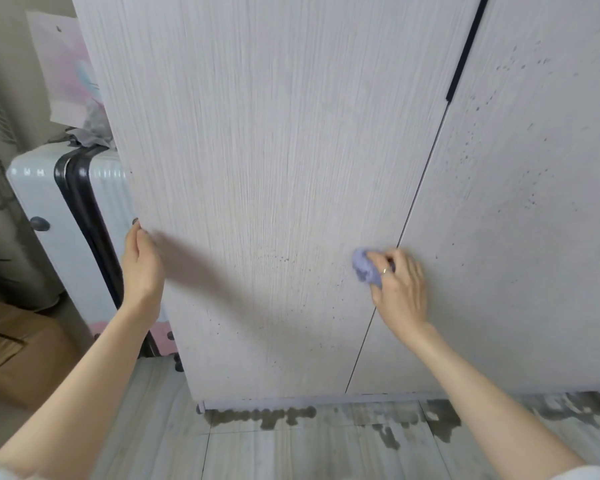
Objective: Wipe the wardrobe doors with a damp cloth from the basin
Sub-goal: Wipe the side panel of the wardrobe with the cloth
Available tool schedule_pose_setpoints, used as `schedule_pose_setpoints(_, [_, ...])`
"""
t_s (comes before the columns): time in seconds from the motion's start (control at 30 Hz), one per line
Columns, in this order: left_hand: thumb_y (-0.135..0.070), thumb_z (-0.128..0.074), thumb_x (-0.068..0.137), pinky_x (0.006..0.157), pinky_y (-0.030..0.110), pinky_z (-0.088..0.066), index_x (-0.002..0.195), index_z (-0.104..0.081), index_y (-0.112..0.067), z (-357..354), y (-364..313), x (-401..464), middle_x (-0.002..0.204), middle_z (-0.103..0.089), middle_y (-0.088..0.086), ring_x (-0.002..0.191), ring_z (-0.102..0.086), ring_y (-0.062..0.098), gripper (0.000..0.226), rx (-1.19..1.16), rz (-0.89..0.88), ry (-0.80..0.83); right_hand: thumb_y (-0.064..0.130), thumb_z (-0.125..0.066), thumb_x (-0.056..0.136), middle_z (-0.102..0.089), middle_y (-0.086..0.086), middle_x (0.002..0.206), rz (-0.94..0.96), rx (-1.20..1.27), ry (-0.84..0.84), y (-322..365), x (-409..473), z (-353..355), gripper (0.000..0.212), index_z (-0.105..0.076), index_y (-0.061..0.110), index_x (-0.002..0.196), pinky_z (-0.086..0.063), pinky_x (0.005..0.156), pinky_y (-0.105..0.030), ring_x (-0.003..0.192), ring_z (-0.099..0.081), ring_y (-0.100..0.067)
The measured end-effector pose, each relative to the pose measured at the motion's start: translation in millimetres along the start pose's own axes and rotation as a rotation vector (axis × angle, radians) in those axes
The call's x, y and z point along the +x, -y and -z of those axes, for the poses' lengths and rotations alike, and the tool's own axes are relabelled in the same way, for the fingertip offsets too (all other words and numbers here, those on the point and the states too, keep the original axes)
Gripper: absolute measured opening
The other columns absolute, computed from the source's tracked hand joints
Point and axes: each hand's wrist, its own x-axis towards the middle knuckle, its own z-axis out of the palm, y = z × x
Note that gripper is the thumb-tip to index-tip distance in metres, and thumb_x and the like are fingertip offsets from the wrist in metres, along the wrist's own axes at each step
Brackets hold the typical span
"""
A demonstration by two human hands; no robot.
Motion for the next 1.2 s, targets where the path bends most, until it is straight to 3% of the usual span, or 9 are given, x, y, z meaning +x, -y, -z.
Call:
schedule_pose_setpoints(0.17, [-0.036, -0.022, 0.103, 0.111, 0.028, -0.013, 0.15, -0.017, -0.026, -2, 7, -4, 0.156, -0.019, -0.009, 0.142, -0.016, 0.01, 0.048, 0.0, -0.025, 0.026, -0.005, -0.074, 0.059, -0.056, -0.014, 0.087, -0.002, 0.095, -0.167, 13, 38, 0, 0.043, -0.068, 0.009, 0.1, -0.046, 0.062, -0.038, 0.073, -0.055, -0.031])
schedule_pose_setpoints(0.43, [-0.043, -0.026, 0.102, 0.108, 0.027, -0.013, 0.151, -0.009, -0.026, -9, 15, -7, 0.158, -0.011, -0.01, 0.143, -0.012, 0.011, 0.055, 0.01, -0.077, 0.023, -0.012, -0.077, 0.034, -0.056, -0.007, 0.074, 0.311, -0.035, 0.232, 6, -48, -37, 0.058, -0.07, 0.013, 0.086, -0.043, 0.05, -0.03, 0.061, -0.055, -0.026])
schedule_pose_setpoints(0.6, [-0.044, -0.027, 0.101, 0.103, 0.025, -0.012, 0.151, -0.009, -0.025, -13, 19, -8, 0.158, -0.01, -0.009, 0.144, -0.011, 0.012, 0.056, 0.018, -0.112, -0.017, -0.01, -0.074, 0.056, -0.058, -0.015, 0.08, 0.238, 0.082, -0.07, 2, 7, -23, 0.048, -0.071, 0.008, 0.1, -0.044, 0.057, -0.035, 0.067, -0.055, -0.029])
schedule_pose_setpoints(0.7, [-0.046, -0.027, 0.1, 0.103, 0.026, -0.013, 0.151, -0.011, -0.026, -13, 20, -10, 0.158, -0.011, -0.009, 0.143, -0.013, 0.011, 0.057, 0.021, -0.116, -0.03, -0.006, -0.069, 0.068, -0.053, -0.012, 0.086, 0.195, 0.155, -0.237, 8, 42, -16, 0.047, -0.068, 0.011, 0.112, -0.043, 0.065, -0.036, 0.078, -0.044, -0.024])
schedule_pose_setpoints(0.8, [-0.048, -0.028, 0.099, 0.106, 0.028, -0.014, 0.15, -0.012, -0.027, -12, 23, -10, 0.157, -0.013, -0.01, 0.143, -0.014, 0.011, 0.057, 0.028, -0.14, -0.041, -0.006, -0.066, 0.07, -0.043, -0.005, 0.092, 0.181, 0.203, -0.27, 23, 29, -32, 0.047, -0.068, 0.014, 0.113, -0.039, 0.065, -0.037, 0.079, -0.044, -0.024])
schedule_pose_setpoints(0.97, [-0.048, -0.028, 0.099, 0.104, 0.026, -0.015, 0.15, -0.014, -0.032, -11, 37, -6, 0.156, -0.016, -0.012, 0.14, -0.016, 0.006, 0.055, 0.027, -0.208, -0.037, 0.004, -0.047, 0.083, -0.063, -0.003, 0.086, 0.633, 0.027, -0.026, 35, -47, -76, 0.036, -0.074, 0.019, 0.101, -0.031, 0.062, -0.033, 0.068, -0.059, -0.022])
schedule_pose_setpoints(1.03, [-0.046, -0.028, 0.1, 0.105, 0.025, -0.016, 0.149, -0.017, -0.033, -9, 41, -4, 0.155, -0.019, -0.013, 0.138, -0.018, 0.003, 0.052, 0.016, -0.24, -0.038, 0.002, -0.058, 0.078, -0.065, -0.004, 0.082, 0.584, 0.056, -0.035, 36, -43, -76, 0.033, -0.074, 0.019, 0.1, -0.029, 0.063, -0.032, 0.066, -0.061, -0.023])
schedule_pose_setpoints(1.1, [-0.044, -0.028, 0.101, 0.105, 0.024, -0.016, 0.148, -0.018, -0.034, -8, 44, -4, 0.154, -0.021, -0.014, 0.133, -0.02, -0.003, 0.049, 0.005, -0.269, -0.03, -0.005, -0.072, 0.065, -0.064, -0.008, 0.085, 0.431, 0.129, -0.135, 42, -21, -70, 0.046, -0.072, 0.016, 0.105, -0.029, 0.063, -0.034, 0.072, -0.058, -0.025])
schedule_pose_setpoints(1.2, [-0.042, -0.028, 0.102, 0.105, 0.023, -0.017, 0.148, -0.02, -0.035, -7, 50, -5, 0.153, -0.022, -0.016, 0.128, -0.021, -0.007, 0.048, -0.017, -0.29, -0.024, -0.003, -0.076, 0.063, -0.059, -0.012, 0.088, 0.228, 0.213, -0.305, 50, 23, -55, 0.046, -0.07, 0.014, 0.106, -0.03, 0.064, -0.036, 0.08, -0.047, -0.024])
